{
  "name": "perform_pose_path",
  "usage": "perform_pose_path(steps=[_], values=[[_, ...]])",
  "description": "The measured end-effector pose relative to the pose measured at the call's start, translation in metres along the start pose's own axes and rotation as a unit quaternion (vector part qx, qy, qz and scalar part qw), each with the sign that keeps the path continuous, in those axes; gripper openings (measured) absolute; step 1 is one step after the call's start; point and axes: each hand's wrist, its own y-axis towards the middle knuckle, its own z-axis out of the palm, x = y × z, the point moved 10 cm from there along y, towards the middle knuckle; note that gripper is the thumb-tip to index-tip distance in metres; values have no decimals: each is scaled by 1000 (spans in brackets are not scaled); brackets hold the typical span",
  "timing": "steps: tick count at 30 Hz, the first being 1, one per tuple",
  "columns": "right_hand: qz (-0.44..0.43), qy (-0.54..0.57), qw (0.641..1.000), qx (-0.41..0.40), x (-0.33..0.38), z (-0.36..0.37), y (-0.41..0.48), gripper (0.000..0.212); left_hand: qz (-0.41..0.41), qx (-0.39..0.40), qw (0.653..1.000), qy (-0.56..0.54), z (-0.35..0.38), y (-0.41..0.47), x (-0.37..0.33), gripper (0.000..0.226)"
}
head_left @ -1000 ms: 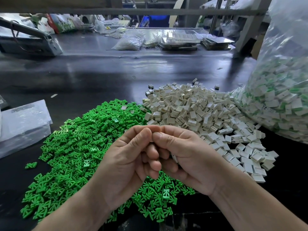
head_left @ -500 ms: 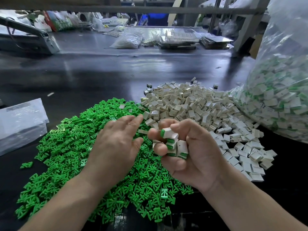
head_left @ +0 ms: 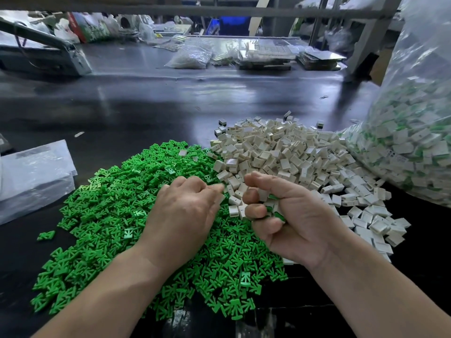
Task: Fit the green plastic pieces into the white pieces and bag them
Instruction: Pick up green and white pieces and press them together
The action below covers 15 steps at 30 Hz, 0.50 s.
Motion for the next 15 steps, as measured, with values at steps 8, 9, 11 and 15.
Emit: perform_pose_path(steps=[8,9,11,15], values=[[4,2,1000,-9,0,-1,1,17,1,0,999,-39,-8,0,-2,10],[-1,7,1000,-7,1,-1,1,18,3,-1,999,-40,-9,0,-3,8],[-9,12,1000,-8,3,-2,1,23,8,-7,999,-43,-12,-1,-4,7],[2,2,1000,9,1,0,1,22,-30,-61,987,-148,-27,-2,4,4]])
